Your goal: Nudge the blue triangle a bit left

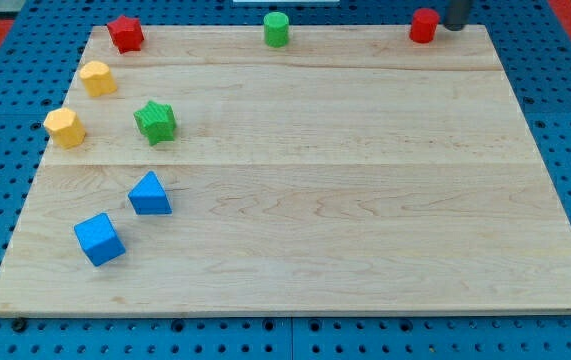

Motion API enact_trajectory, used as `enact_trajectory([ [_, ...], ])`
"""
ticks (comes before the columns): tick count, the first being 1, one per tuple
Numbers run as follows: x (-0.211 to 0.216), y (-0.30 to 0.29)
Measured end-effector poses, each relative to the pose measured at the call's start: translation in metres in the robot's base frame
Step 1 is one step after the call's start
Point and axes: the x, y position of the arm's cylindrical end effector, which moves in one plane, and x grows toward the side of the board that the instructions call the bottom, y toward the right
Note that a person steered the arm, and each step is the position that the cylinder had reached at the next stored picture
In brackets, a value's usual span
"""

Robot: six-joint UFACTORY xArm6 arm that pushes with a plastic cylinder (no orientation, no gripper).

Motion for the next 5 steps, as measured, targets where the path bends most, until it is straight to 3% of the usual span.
enact_trajectory([
  [1,0.008,-0.057],
  [2,0.069,-0.060],
  [3,0.068,-0.131],
  [4,0.017,-0.178],
  [5,0.001,-0.169],
])
